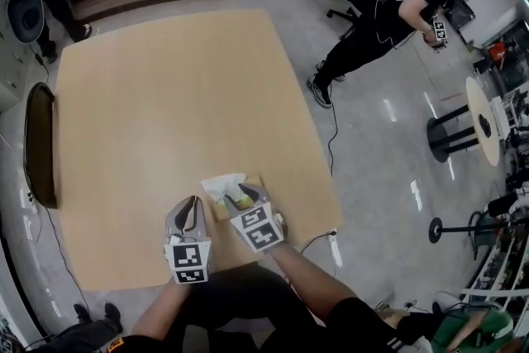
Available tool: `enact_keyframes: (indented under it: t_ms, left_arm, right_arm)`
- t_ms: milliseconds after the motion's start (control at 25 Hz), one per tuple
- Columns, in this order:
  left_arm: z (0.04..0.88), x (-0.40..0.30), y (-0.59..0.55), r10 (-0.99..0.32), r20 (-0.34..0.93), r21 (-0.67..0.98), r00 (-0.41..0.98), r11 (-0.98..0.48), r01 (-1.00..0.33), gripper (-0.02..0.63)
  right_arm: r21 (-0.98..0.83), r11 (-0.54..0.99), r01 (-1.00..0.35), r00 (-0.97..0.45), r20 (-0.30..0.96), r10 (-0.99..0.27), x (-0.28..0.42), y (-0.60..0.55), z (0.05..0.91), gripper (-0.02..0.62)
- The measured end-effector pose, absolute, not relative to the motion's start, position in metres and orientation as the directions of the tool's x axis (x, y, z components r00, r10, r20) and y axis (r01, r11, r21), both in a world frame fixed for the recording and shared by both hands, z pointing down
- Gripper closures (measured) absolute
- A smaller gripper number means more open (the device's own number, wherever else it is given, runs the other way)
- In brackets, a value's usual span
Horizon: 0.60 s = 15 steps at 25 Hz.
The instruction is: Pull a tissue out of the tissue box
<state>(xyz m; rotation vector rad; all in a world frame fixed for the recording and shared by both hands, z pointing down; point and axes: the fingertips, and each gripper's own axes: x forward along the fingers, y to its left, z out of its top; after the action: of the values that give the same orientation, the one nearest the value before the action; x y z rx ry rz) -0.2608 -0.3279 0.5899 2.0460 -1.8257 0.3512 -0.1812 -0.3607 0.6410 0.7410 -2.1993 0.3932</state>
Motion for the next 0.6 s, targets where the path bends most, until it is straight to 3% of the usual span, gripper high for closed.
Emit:
enact_keyframes:
  t_ms: [320,480,600]
  left_arm:
    - [0.603,-0.261,-0.339,-0.883,0.440,0.125,0.164,-0.121,-0.985,0.584]
    - [0.605,-0.258,-0.341,-0.878,0.445,0.124,0.177,-0.135,-0.983,0.586]
    - [0.604,-0.259,-0.340,-0.875,0.449,0.125,0.183,-0.141,-0.982,0.587]
  right_arm:
    - [-0.001,0.779,-0.627,-0.471,0.797,-0.378,-0.176,-0.363,0.655,0.449]
    - [0.020,0.772,-0.636,-0.455,0.798,-0.396,-0.172,-0.364,0.657,0.587]
    - [0.013,0.761,-0.648,-0.467,0.783,-0.411,-0.175,-0.366,0.652,0.594]
